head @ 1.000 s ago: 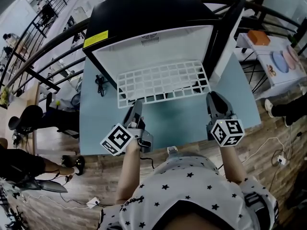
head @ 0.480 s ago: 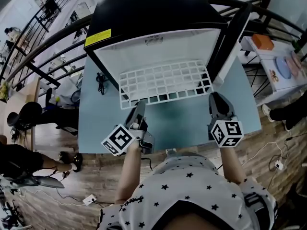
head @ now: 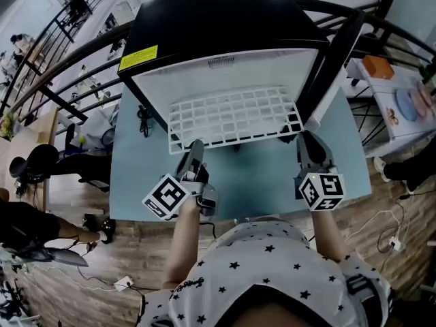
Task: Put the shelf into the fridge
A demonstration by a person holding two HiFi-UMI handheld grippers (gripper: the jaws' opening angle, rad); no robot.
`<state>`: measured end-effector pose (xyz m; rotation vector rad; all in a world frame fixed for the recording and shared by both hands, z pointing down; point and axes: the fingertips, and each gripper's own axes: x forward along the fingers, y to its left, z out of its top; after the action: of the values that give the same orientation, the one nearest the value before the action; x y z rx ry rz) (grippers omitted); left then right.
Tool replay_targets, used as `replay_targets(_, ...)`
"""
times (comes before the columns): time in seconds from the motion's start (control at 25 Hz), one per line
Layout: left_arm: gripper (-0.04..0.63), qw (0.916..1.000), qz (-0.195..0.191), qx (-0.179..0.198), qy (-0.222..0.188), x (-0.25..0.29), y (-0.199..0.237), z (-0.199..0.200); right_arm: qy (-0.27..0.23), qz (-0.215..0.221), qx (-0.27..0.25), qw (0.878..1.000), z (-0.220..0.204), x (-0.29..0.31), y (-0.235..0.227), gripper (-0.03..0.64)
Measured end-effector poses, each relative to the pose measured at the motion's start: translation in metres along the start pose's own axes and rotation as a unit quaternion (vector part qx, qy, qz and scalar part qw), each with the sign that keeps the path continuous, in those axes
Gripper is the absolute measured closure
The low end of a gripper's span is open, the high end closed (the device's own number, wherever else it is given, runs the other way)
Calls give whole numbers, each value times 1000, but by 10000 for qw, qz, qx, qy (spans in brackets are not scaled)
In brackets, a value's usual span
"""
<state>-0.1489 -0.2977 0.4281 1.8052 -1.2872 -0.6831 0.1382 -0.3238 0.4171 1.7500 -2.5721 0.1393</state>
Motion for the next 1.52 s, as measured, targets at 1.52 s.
replay_targets(1.52, 494, 9989, 245, 260, -309, 26, 10, 17, 91, 1784, -462, 9828, -13, 49, 149, 592)
